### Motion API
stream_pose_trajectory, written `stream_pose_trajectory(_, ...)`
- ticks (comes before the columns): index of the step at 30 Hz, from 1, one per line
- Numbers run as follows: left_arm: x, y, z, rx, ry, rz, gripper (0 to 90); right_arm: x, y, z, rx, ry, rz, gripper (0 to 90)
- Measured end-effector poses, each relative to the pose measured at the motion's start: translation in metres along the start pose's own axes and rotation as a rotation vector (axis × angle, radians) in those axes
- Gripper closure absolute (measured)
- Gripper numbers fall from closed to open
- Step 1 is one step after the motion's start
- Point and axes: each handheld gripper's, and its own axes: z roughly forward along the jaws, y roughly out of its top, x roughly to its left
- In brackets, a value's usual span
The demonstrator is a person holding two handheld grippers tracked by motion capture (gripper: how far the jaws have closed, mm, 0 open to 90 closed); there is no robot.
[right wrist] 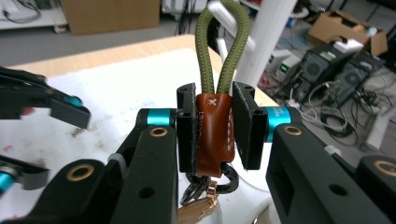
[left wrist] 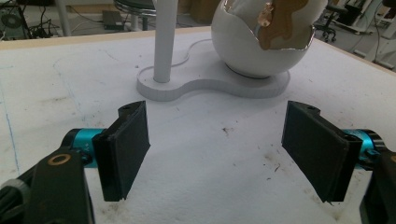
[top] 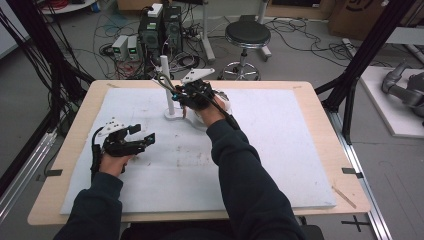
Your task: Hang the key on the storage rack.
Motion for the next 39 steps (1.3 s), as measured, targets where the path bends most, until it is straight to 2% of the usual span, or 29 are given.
stream_pose_trajectory(3, 0.0, 0.0, 0.0, 0.0, -0.001, -0.002, 23.1, -0.002, -0.002, 0.002, 0.015, -0.023, 0.014, 69.6)
stream_pose_trajectory(7, 0.0, 0.0, 0.0, 0.0, -0.003, -0.002, 23.1, -0.007, -0.005, -0.004, -0.014, -0.005, 0.05, 61.8)
stream_pose_trajectory(11, 0.0, 0.0, 0.0, 0.004, -0.001, 0.002, 23.1, -0.013, -0.009, -0.019, -0.043, -0.002, 0.074, 56.3)
stream_pose_trajectory(15, 0.0, 0.0, 0.0, 0.003, 0.0, -0.002, 23.1, -0.021, -0.02, -0.043, -0.07, -0.004, 0.087, 55.5)
stream_pose_trajectory(17, 0.0, 0.0, -0.001, 0.002, 0.0, 0.0, 23.1, -0.026, -0.028, -0.056, -0.092, -0.008, 0.104, 54.0)
stream_pose_trajectory(18, 0.0, 0.0, -0.001, 0.002, 0.002, 0.0, 23.1, -0.029, -0.032, -0.062, -0.086, -0.002, 0.119, 52.3)
stream_pose_trajectory(21, 0.001, 0.0, -0.002, -0.002, 0.003, -0.005, 23.1, -0.039, -0.05, -0.083, -0.121, -0.001, 0.153, 52.3)
stream_pose_trajectory(22, 0.001, 0.0, -0.002, -0.003, 0.004, -0.005, 23.1, -0.042, -0.055, -0.09, -0.104, 0.001, 0.165, 49.9)
stream_pose_trajectory(24, 0.0, 0.0, -0.003, -0.008, 0.008, -0.007, 23.1, -0.046, -0.067, -0.103, -0.125, -0.019, 0.161, 48.9)
stream_pose_trajectory(25, 0.0, 0.0, -0.002, -0.009, 0.009, -0.005, 23.1, -0.048, -0.076, -0.112, -0.123, -0.023, 0.17, 45.6)
stream_pose_trajectory(31, 0.0, 0.001, -0.004, -0.026, 0.017, 0.001, 23.1, -0.048, -0.123, -0.15, -0.113, -0.117, 0.148, 28.7)
stream_pose_trajectory(34, 0.0, 0.002, -0.004, -0.04, 0.023, 0.003, 22.8, -0.047, -0.146, -0.165, -0.103, -0.157, 0.156, 22.9)
stream_pose_trajectory(39, -0.002, 0.003, -0.002, -0.047, 0.023, -0.007, 22.7, -0.047, -0.18, -0.187, -0.1, -0.22, 0.198, 21.5)
